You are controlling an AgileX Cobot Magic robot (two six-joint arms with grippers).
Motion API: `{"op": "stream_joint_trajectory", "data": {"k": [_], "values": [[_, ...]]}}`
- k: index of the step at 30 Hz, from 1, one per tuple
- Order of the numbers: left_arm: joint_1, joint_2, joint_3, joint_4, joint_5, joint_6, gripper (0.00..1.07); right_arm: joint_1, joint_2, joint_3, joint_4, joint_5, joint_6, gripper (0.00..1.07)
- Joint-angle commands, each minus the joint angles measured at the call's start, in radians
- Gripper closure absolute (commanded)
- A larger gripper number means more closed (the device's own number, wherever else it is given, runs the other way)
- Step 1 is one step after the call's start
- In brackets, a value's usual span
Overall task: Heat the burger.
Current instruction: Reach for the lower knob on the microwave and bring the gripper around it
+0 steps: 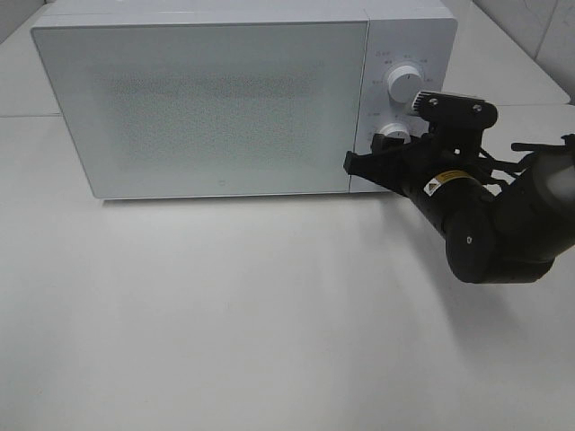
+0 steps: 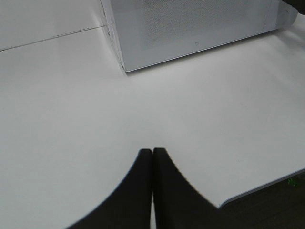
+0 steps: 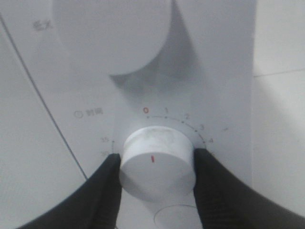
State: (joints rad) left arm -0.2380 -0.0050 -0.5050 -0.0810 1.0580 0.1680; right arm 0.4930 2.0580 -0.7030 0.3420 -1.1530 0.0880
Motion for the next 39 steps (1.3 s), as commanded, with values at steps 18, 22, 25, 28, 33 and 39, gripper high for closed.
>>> {"op": "stream_joint_trajectory", "data": {"k": [18,22,25,28,33,39], "values": [[0.003,-0.020,0.002,0.002,-0.015,-0.003,1.06,-0.005,-0.025,-0.025,0.054,-0.239,1.342,1.07],[0.003,-0.020,0.002,0.002,-0.015,-0.003,1.06,-0.005,-0.025,-0.025,0.054,-0.239,1.413,1.07],[0.003,-0.020,0.002,0.002,-0.015,-0.003,1.06,-0.005,-0.025,-0.025,0.054,-0.239,1.387,1.07],[0.003,-0.020,0.002,0.002,-0.015,-0.003,1.06,-0.005,-0.025,-0.025,0.073,-0.239,1.354,1.06],[0.003,-0.020,0.002,0.002,-0.015,-0.003,1.06,-0.005,-0.025,-0.025,0.098,-0.239,1.338,0.87],[0.003,-0.020,0.002,0.002,-0.015,-0.003,1.06,-0.005,-0.025,-0.018,0.098,-0.239,1.338,0.44]]}}
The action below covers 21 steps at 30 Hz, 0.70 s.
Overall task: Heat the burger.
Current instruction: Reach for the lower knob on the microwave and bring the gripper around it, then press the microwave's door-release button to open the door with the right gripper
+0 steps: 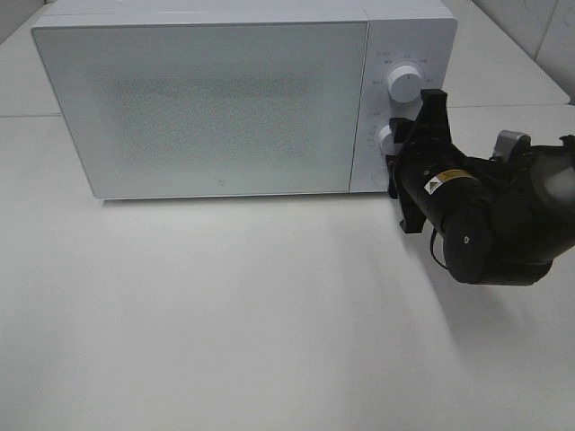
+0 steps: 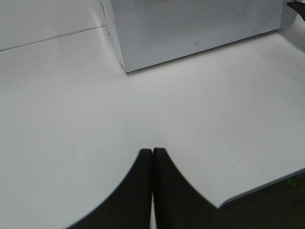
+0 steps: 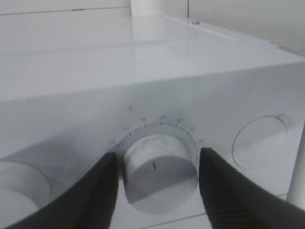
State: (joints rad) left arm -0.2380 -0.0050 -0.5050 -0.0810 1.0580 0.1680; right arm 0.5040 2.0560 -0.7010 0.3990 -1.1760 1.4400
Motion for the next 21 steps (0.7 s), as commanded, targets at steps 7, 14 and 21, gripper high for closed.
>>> {"op": "stream_joint_trajectory", "data": {"k": [7,14,21], "values": [[0.003,-0.020,0.002,0.002,-0.015,-0.003,1.06,-0.016,-0.032,-0.017,0.024,-0.215,-0.036,0.34],[0.003,-0.020,0.002,0.002,-0.015,-0.003,1.06,-0.016,-0.071,0.007,-0.069,-0.205,-0.109,0.34],[0.003,-0.020,0.002,0.002,-0.015,-0.003,1.06,-0.016,-0.146,0.074,-0.191,-0.213,-0.432,0.38]]}}
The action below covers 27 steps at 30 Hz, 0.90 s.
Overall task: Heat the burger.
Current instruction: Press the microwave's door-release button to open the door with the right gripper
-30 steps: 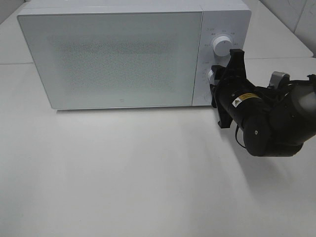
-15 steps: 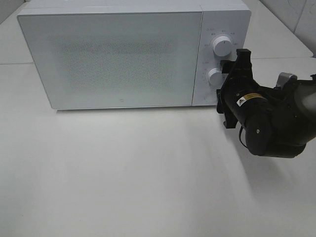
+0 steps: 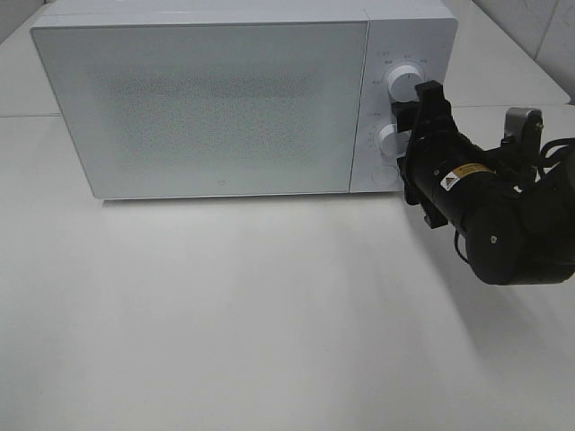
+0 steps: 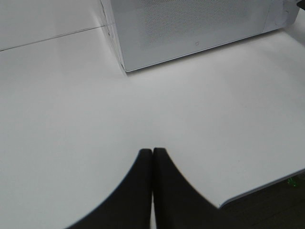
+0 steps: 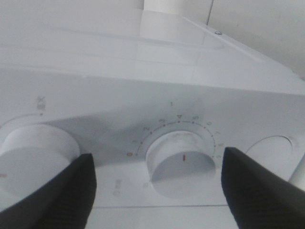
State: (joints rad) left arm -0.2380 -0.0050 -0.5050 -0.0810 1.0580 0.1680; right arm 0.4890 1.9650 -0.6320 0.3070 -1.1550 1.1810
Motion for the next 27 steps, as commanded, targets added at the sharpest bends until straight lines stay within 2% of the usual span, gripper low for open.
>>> {"op": "stream_joint_trajectory", "data": {"k": [1,2,5,7,13,15,19,20,24,26,27], "values": [[0.003,-0.020,0.002,0.002,-0.015,-0.003,1.06,-0.001,-0.067,0.008,-0.126,-0.229,-0.249,0.38],[0.003,-0.020,0.002,0.002,-0.015,-0.003,1.06,-0.001,-0.090,0.015,-0.180,-0.225,-0.401,0.38],[0.003,-0.020,0.002,0.002,-0.015,-0.003,1.06,-0.001,-0.097,0.016,-0.210,-0.225,-0.482,0.38],[0.003,-0.020,0.002,0.002,-0.015,-0.003,1.06,-0.001,-0.125,0.016,-0.335,-0.184,-0.741,0.38],[0.003,-0.020,0.002,0.002,-0.015,-0.003,1.06,-0.001,-0.162,0.016,-0.418,-0.041,-0.972,0.38],[0.003,-0.020,0.002,0.002,-0.015,-0.003,1.06,-0.001,-0.197,0.016,-0.443,0.086,-1.108,0.38],[0.003,-0.020,0.002,0.002,-0.015,-0.003,1.06,-0.001,-0.241,0.015,-0.448,0.209,-1.207,0.40],[0.003,-0.020,0.002,0.002,-0.015,-0.003,1.06,-0.001,-0.273,0.015,-0.448,0.307,-1.247,0.41],[0.003,-0.020,0.002,0.002,-0.015,-0.003,1.06,-0.001,-0.321,-0.003,-0.448,0.456,-1.263,0.44],[0.003,-0.020,0.002,0.002,-0.015,-0.003,1.06,-0.001,-0.373,-0.038,-0.448,0.631,-1.263,0.45],[0.003,-0.020,0.002,0.002,-0.015,-0.003,1.06,-0.001,-0.373,-0.038,-0.448,0.631,-1.263,0.45]]}}
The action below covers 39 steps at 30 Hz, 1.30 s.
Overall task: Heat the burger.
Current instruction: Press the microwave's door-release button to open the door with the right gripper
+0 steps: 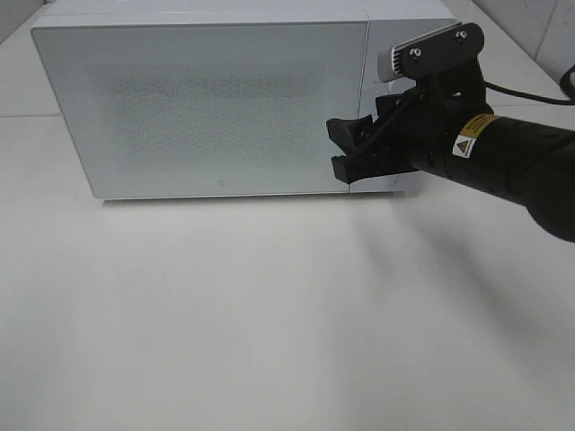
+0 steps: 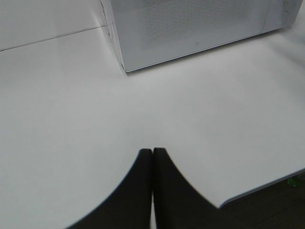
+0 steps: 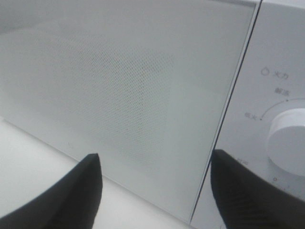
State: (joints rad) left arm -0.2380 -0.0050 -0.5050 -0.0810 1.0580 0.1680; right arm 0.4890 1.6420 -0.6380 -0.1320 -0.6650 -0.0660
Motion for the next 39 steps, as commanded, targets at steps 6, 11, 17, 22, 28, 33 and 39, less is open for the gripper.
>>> {"op": "stream_joint_trajectory", "data": {"k": [6,11,17,22,28,33,39], "values": [[0.003,-0.020,0.002,0.002,-0.015,-0.003,1.06,-0.001,-0.126,-0.154,-0.003,0.552,-0.011,0.45],[0.003,-0.020,0.002,0.002,-0.015,-0.003,1.06,-0.001,-0.141,-0.302,0.002,0.942,0.094,0.45],[0.003,-0.020,0.002,0.002,-0.015,-0.003,1.06,-0.045,-0.141,-0.409,0.018,1.143,0.142,0.45],[0.003,-0.020,0.002,0.002,-0.015,-0.003,1.06,-0.191,-0.142,-0.436,0.080,1.227,0.192,0.45],[0.003,-0.020,0.002,0.002,-0.015,-0.003,1.06,-0.343,-0.186,-0.436,0.145,1.324,0.190,0.45],[0.003,-0.020,0.002,0.002,-0.015,-0.003,1.06,-0.385,-0.280,-0.432,0.132,1.412,0.190,0.45],[0.003,-0.020,0.002,0.002,-0.015,-0.003,1.06,-0.384,-0.462,-0.410,0.124,1.517,0.165,0.45]]}}
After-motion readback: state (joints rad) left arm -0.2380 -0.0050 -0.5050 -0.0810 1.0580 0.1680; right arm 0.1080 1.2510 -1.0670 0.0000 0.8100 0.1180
